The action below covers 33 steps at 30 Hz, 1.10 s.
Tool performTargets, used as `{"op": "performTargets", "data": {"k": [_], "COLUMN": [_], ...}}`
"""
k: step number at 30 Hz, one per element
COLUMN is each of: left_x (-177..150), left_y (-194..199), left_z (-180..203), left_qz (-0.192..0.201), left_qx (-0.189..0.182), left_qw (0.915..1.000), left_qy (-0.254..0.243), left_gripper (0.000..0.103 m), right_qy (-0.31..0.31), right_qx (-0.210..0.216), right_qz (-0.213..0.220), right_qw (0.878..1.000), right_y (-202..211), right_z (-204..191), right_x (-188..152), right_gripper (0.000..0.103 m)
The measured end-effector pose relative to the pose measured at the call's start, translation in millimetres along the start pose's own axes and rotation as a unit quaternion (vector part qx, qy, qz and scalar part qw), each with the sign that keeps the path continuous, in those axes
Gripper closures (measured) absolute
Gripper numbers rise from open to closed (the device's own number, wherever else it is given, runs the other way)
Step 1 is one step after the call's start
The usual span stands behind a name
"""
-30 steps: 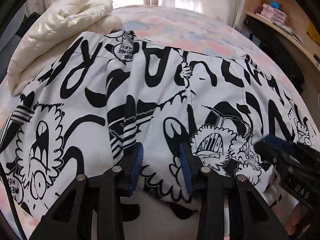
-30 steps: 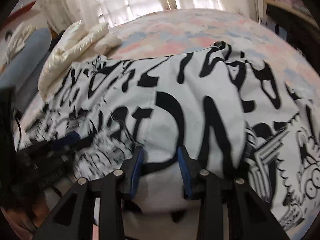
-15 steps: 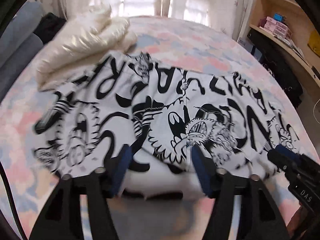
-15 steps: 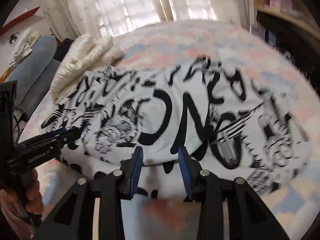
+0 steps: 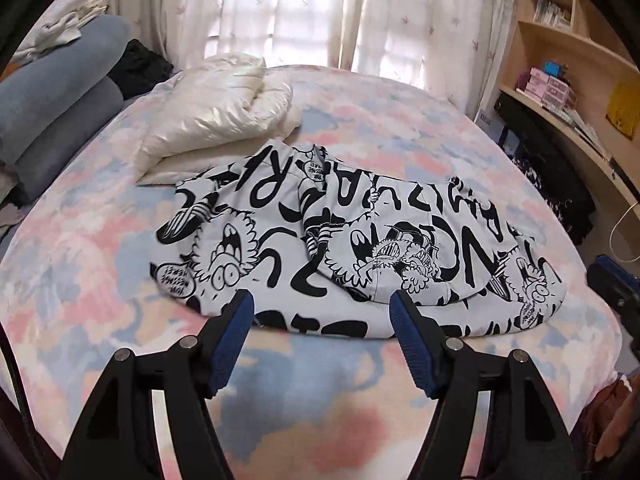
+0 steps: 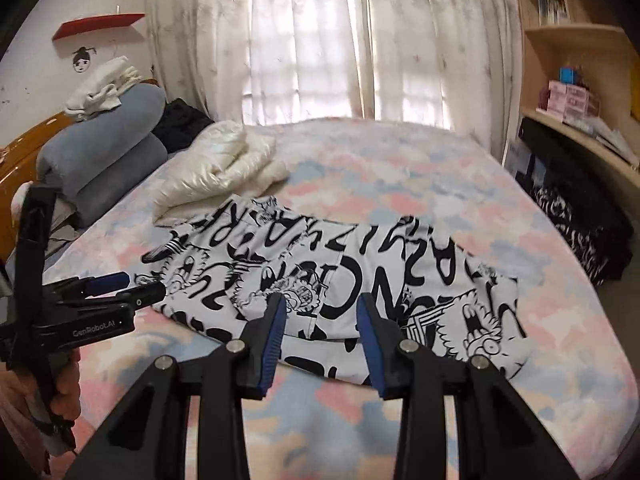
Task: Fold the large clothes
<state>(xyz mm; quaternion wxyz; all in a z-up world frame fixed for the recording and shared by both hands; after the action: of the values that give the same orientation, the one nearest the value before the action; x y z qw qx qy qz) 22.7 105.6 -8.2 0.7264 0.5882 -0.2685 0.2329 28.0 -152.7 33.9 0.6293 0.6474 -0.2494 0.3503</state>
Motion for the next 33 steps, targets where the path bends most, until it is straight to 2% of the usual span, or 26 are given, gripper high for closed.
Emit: {"op": "performTargets", "data": {"k": [6, 14, 19, 23, 25, 27, 33], "left_x": [-7.5, -19.7, -24.0, -28.3, -29.6, -31.1, -35.1], "left_y": [12.4, 3.0, -4.7, -13.8, -19.9, -28.5, -65.3], "left_z": [-11.2, -24.7, -30.5, -34.7, -37.1, -41.3, -65.6], "left_qz": [0.002, -0.023, -0.031, -0.036, -0.041, -0.046, -0.063], "left_qx": [0.004, 0.013, 0.01, 0.005, 0.003, -0.006, -0.033], "left_qw": [1.0, 0.9996, 0.9994, 0.9991, 0.9988, 0.9983, 0.9947], "left_qy": [0.005, 0.008, 0.016, 0.023, 0.027, 0.035, 0.075], "left_gripper": [0.034, 0.034, 0.034, 0.034, 0.031, 0.024, 0.023], "right_qy": [0.013, 0.016, 0.027, 0.035, 0.029, 0.015, -0.058], "right_qx": [-0.004, 0.015, 0.026, 0.008, 0.0, -0.003, 0.013], "right_qz": [0.013, -0.025, -0.031, -0.023, -0.021, -0.029, -0.042], "right_qw": [1.0, 0.999, 0.999, 0.999, 0.999, 0.999, 0.997], "right_y": [17.9, -3.7, 10.2, 16.7, 9.4, -6.5, -64.8], "right_z": [-10.5, -28.6, -23.6, -15.3, -14.2, -13.5, -8.4], "right_x": [-2.0, -12.5, -5.8, -1.6, -2.5, -5.4, -12.8], "right_gripper": [0.066, 0.066, 0.066, 0.066, 0.065, 0.065, 0.065]}}
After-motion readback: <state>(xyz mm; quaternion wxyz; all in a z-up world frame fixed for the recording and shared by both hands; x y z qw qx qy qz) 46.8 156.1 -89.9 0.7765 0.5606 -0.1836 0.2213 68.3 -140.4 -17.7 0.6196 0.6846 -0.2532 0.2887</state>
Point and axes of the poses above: each gripper's, at about its wrist camera, not at the fingertips, and y roughly against the way its jaws point, z to its right, x to its top, the point moved 2 cm from there along -y, roughly the way its jaws point, and after that the axes turned 4 degrees about -x, right-handed, at the moved point
